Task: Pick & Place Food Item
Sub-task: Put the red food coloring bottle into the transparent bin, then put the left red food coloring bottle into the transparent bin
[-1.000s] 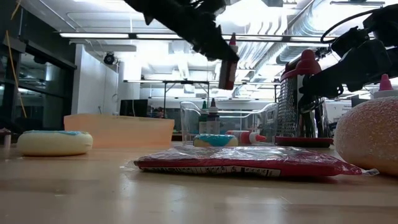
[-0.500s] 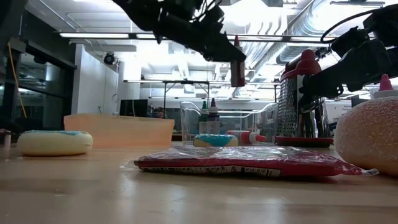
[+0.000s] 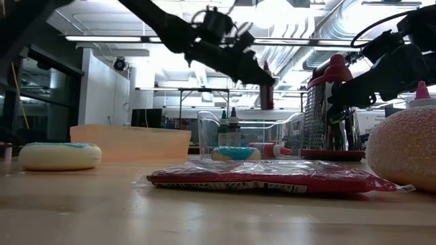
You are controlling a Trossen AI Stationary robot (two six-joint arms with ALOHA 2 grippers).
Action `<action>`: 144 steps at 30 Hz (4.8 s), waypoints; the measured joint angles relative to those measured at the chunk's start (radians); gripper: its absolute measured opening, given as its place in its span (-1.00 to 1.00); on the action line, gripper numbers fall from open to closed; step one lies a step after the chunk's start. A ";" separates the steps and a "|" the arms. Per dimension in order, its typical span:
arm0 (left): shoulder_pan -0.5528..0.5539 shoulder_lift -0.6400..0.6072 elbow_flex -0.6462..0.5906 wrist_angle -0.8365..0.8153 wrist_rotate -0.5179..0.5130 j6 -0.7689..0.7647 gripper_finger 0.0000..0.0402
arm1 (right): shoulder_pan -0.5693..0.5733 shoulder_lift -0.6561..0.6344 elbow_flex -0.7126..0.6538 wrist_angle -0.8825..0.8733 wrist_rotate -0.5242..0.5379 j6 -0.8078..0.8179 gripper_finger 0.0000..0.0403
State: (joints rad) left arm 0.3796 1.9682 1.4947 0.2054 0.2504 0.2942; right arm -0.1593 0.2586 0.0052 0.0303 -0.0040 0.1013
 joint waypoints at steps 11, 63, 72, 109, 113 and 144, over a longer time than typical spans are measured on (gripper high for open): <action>0.059 0.170 0.104 -0.006 0.138 -0.040 -0.24 | 0.000 0.003 0.000 0.000 0.002 0.000 0.75; -0.018 0.240 0.104 0.039 -0.202 -0.302 -0.09 | 0.000 0.003 0.000 -0.002 0.000 0.000 0.75; -0.018 0.240 0.104 0.039 -0.200 -0.302 -0.05 | 0.000 0.003 0.000 -0.003 0.000 0.000 0.75; -0.090 0.028 0.103 -0.306 0.102 0.011 -0.07 | 0.000 0.002 0.000 -0.002 0.001 0.000 0.75; -0.107 -0.031 0.042 -0.319 0.177 0.038 -0.13 | 0.000 0.003 0.000 -0.002 0.001 0.000 0.75; -0.159 -0.704 -0.985 0.301 0.050 -0.222 -0.21 | 0.000 0.003 0.000 0.000 0.002 0.000 0.75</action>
State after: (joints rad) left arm 0.2207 1.2637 0.5093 0.5061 0.3003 0.0721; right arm -0.1596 0.2611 0.0052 0.0299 -0.0025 0.1013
